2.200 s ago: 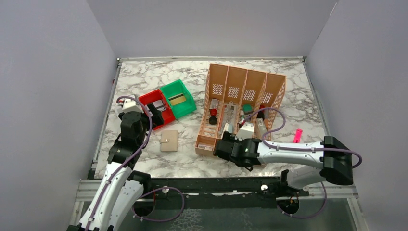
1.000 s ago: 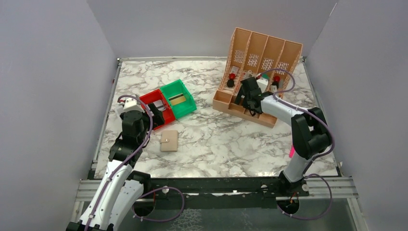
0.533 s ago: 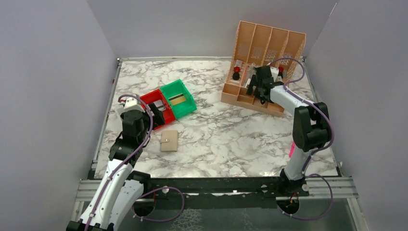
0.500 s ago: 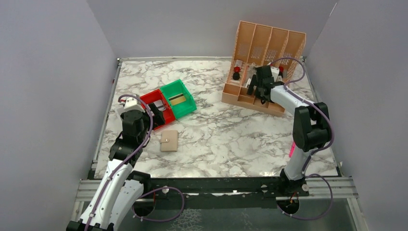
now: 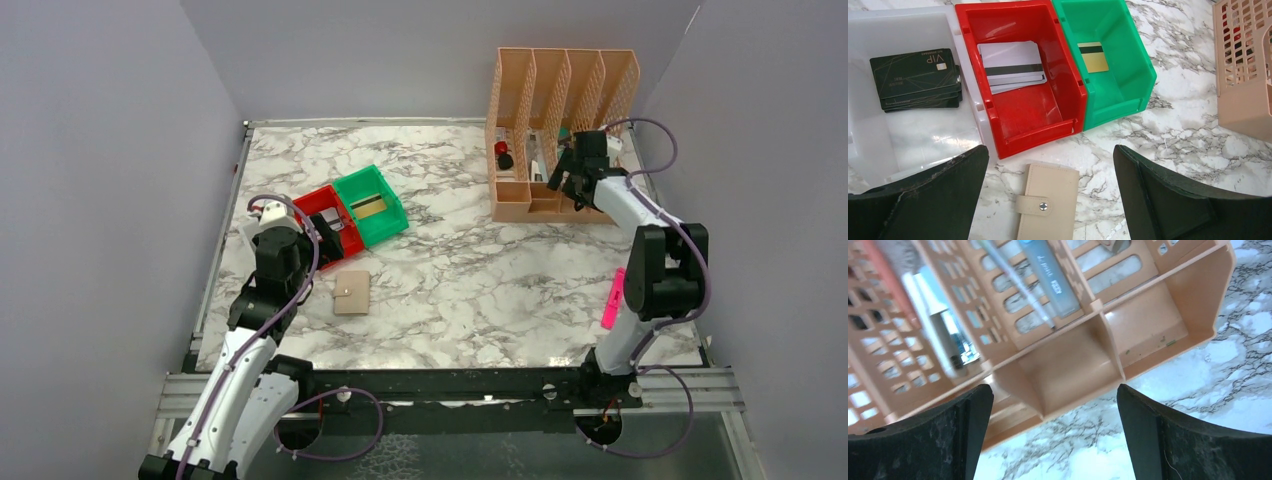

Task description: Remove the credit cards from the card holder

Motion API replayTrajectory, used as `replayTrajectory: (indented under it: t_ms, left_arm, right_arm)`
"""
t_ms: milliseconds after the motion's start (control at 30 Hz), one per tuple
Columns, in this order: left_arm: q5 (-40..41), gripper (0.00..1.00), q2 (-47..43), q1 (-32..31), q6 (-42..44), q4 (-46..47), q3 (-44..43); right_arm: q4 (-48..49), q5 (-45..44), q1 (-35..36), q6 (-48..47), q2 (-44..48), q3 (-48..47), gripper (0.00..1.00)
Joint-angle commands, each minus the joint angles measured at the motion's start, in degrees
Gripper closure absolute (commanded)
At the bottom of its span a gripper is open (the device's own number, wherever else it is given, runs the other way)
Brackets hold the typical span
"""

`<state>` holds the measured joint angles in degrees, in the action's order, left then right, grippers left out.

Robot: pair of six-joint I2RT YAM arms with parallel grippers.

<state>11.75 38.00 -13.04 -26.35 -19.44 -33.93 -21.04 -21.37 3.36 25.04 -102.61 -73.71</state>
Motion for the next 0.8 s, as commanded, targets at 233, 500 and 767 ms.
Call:
replayTrajectory:
  t_ms: [233,500,767]
  left_arm:
    - [-2.1,0.01,1.0,1.7,-0.6,0.8,0.3]
    - [-2.7,0.01,2.3,2.5,-0.4,0.6,0.0]
    - [-2.2,0.01,1.7,3.7,-0.6,0.3,-0.3]
  right_arm:
    - [7.1,32.4,0.2,0.9,18.3,12.1,0.01]
    - [26.0,54.1,4.8,8.2,31.3,30.8,0.11]
    - [22.2,43.0,24.2,2.1,23.3,20.8,0.10]
